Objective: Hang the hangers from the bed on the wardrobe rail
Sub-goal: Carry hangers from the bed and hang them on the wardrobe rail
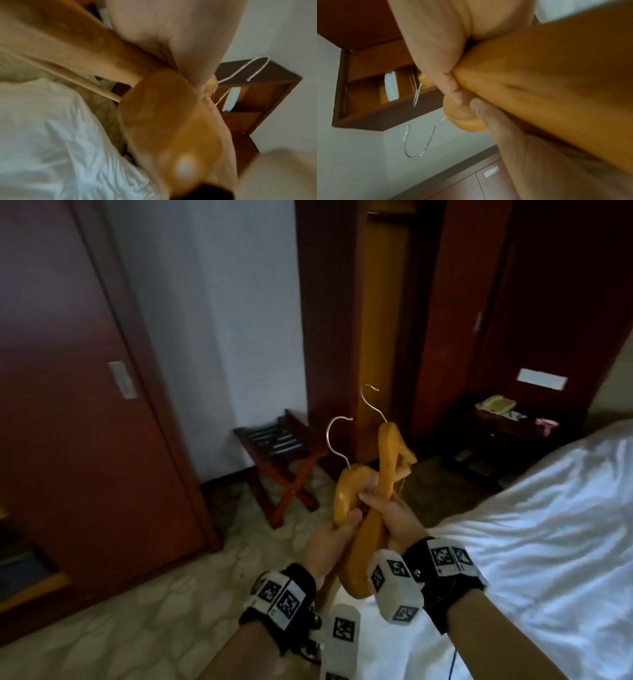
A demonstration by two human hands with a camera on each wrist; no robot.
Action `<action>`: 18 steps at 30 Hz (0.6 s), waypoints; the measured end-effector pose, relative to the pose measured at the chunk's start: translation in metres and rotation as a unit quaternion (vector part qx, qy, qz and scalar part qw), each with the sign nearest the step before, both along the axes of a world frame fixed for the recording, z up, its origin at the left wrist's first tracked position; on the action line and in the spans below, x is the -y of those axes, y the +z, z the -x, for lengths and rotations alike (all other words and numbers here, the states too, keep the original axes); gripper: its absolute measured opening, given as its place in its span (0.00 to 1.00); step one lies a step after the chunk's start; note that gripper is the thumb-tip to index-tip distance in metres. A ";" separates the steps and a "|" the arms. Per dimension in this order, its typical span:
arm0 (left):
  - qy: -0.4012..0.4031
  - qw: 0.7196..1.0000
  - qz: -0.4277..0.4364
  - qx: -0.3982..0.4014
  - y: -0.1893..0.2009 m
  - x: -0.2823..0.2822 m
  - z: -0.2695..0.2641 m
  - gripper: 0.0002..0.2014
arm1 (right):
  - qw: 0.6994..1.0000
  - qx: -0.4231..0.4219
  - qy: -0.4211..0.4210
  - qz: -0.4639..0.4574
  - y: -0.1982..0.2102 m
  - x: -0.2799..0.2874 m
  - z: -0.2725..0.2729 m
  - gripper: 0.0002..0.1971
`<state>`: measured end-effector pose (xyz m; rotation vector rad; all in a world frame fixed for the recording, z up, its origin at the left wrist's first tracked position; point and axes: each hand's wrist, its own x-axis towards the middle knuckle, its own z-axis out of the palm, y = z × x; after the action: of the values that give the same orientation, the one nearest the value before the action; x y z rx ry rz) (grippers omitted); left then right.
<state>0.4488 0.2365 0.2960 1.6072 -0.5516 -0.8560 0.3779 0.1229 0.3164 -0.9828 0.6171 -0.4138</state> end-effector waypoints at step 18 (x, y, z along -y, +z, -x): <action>0.313 0.947 0.069 0.015 0.054 -0.299 -0.319 0.14 | 0.937 -0.027 0.164 0.306 0.034 -0.264 -0.344 0.10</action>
<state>0.7678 0.5354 0.3500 1.5327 -0.0941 -0.3086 0.7218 0.3866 0.3502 -1.6697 0.3597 -0.2830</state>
